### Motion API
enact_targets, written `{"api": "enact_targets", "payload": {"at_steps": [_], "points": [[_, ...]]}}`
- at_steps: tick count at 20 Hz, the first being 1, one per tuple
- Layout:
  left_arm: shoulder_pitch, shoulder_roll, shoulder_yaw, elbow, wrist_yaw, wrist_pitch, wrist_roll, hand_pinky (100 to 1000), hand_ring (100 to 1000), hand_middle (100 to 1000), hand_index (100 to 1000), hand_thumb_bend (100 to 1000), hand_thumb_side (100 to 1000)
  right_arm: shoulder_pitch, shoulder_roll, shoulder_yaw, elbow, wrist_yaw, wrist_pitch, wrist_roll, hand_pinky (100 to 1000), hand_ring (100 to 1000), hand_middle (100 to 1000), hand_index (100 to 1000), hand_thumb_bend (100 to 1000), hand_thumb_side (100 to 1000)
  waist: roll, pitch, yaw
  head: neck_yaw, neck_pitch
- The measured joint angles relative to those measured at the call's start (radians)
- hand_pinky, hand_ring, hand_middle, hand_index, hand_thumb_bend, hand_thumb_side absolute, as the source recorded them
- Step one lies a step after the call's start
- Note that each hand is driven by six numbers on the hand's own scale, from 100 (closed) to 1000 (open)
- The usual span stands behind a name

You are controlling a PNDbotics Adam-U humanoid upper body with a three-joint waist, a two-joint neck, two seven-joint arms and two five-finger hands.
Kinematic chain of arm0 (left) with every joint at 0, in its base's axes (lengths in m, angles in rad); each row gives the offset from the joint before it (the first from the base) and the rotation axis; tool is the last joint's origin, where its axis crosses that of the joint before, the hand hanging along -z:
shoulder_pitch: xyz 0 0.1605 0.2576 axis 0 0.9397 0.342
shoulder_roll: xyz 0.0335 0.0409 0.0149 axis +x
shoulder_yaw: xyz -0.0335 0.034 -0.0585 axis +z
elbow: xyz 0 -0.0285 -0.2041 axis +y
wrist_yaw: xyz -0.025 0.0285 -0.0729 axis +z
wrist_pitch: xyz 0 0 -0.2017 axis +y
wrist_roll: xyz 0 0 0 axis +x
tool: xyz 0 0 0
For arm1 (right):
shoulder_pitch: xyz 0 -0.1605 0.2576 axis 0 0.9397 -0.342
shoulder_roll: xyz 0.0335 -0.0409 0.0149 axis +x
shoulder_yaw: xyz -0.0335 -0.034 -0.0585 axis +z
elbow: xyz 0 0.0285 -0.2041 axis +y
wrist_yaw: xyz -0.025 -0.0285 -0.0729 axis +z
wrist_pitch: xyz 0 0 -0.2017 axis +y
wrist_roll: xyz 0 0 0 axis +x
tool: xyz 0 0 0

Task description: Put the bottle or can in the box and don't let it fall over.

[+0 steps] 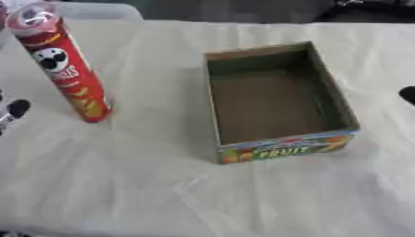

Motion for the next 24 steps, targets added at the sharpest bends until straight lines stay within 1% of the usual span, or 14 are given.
{"api": "enact_targets", "payload": {"at_steps": [5,9,11,15,18,24], "points": [[-0.061,0.0,-0.027,0.049,-0.002,0.009,-0.02,727,827,690,777,813,240,-0.004,0.0,0.003,0.0,0.0,0.002,0.002,860,865,893,925,678,100,-0.003,0.0,-0.004,0.0,0.0],[-0.106,0.0,-0.047,0.088,-0.012,0.012,-0.025,763,846,697,764,831,231,-0.004,0.0,0.004,0.0,0.0,0.003,0.004,860,864,893,925,678,100,-0.003,0.0,-0.005,0.0,0.0],[-0.122,0.0,-0.053,0.104,-0.021,0.009,-0.018,778,838,697,758,844,220,-0.005,0.0,0.004,0.0,0.0,0.003,0.004,860,864,893,925,678,100,-0.004,0.0,-0.006,0.0,0.0],[-0.144,-0.001,-0.059,0.124,-0.05,-0.024,0.017,769,835,700,756,867,205,-0.006,0.0,0.005,0.0,0.0,0.004,0.006,860,863,893,925,679,100,-0.004,0.0,-0.007,0.0,0.0],[-0.162,-0.002,-0.066,0.139,-0.072,-0.048,0.041,731,836,715,760,868,201,-0.009,0.0,0.009,0.0,-0.001,0.006,0.007,860,863,892,924,678,100,-0.004,0.0,-0.008,0.0,0.0],[-0.186,-0.019,-0.076,0.166,-0.078,-0.076,0.05,733,844,721,768,874,195,-0.013,0.001,0.009,0.001,-0.001,0.008,0.009,860,863,893,924,679,100,-0.004,0.0,-0.011,0.0,-0.005]]}}
